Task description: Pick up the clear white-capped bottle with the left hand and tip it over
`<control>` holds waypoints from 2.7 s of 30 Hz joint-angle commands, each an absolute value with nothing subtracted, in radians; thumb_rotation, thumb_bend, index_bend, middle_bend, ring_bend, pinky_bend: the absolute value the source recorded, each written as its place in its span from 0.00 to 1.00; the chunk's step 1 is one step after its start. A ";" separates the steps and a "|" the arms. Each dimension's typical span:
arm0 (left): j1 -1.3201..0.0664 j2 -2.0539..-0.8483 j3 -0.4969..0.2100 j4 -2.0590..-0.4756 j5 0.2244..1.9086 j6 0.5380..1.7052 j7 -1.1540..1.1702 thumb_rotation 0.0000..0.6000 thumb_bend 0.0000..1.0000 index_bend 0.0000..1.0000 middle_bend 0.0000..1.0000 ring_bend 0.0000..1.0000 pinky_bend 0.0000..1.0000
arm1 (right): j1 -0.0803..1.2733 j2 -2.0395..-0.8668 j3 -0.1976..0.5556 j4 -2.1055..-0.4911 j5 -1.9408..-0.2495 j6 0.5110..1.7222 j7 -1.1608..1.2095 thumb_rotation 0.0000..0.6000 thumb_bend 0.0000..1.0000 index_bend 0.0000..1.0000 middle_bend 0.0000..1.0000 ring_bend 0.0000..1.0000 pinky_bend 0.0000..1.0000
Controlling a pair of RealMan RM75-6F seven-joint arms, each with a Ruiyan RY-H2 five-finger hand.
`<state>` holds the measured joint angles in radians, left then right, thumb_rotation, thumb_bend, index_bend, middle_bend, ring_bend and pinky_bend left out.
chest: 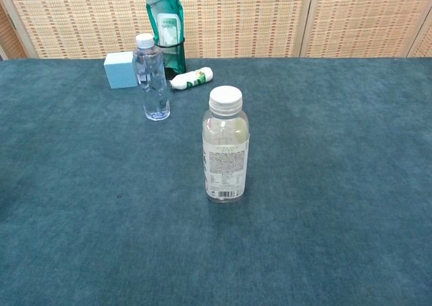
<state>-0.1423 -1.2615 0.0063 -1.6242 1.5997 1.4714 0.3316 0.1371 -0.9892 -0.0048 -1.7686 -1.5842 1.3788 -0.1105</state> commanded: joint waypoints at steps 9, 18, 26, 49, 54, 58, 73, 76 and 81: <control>-0.226 -1.350 0.008 -1.593 1.640 1.375 -0.048 1.00 0.38 0.00 0.00 0.00 0.02 | 0.180 -0.995 0.032 -1.779 -1.606 1.370 -0.092 0.81 0.37 0.00 0.00 0.00 0.00; -0.401 -1.558 -0.079 -1.469 1.576 1.183 -0.429 1.00 0.30 0.00 0.00 0.00 0.00 | 0.324 -0.897 0.088 -1.886 -1.612 1.210 0.003 0.84 0.37 0.00 0.00 0.00 0.00; -0.493 -1.726 -0.116 -1.316 1.529 1.097 -0.533 1.00 0.29 0.00 0.00 0.00 0.00 | 0.369 -0.861 0.109 -1.918 -1.598 1.172 0.046 0.84 0.37 0.00 0.00 0.00 0.00; -0.668 -1.936 -0.149 -1.147 1.548 1.047 -0.624 1.00 0.29 0.00 0.00 0.00 0.00 | 0.389 -0.865 0.111 -1.877 -1.552 1.165 0.094 0.84 0.37 0.00 0.00 0.00 0.00; -0.695 -1.950 -0.150 -1.136 1.543 1.032 -0.609 1.00 0.29 0.00 0.00 0.00 0.00 | 0.402 -0.872 0.112 -1.868 -1.550 1.152 0.098 0.84 0.37 0.00 0.00 0.00 0.00; -0.710 -1.963 -0.159 -1.124 1.524 1.020 -0.588 1.00 0.29 0.14 0.06 0.00 0.00 | 0.409 -0.875 0.110 -1.870 -1.554 1.145 0.096 0.83 0.37 0.00 0.00 0.00 0.00; -0.692 -2.003 -0.201 -1.111 1.421 1.021 -0.583 1.00 0.59 0.57 0.62 0.16 0.01 | 0.512 -0.907 0.119 -1.883 -1.581 1.023 0.053 0.85 0.37 0.03 0.00 0.00 0.00; -0.691 -2.010 -0.199 -1.110 1.413 1.018 -0.581 1.00 0.69 0.63 0.68 0.19 0.02 | 0.583 -0.944 0.132 -1.874 -1.607 0.949 0.060 0.83 0.37 0.13 0.00 0.00 0.00; -0.691 -2.023 -0.189 -1.099 1.411 1.019 -0.546 1.00 0.75 0.69 0.74 0.23 0.02 | 0.710 -0.999 0.168 -1.850 -1.558 0.794 0.073 0.77 0.37 0.16 0.00 0.00 0.00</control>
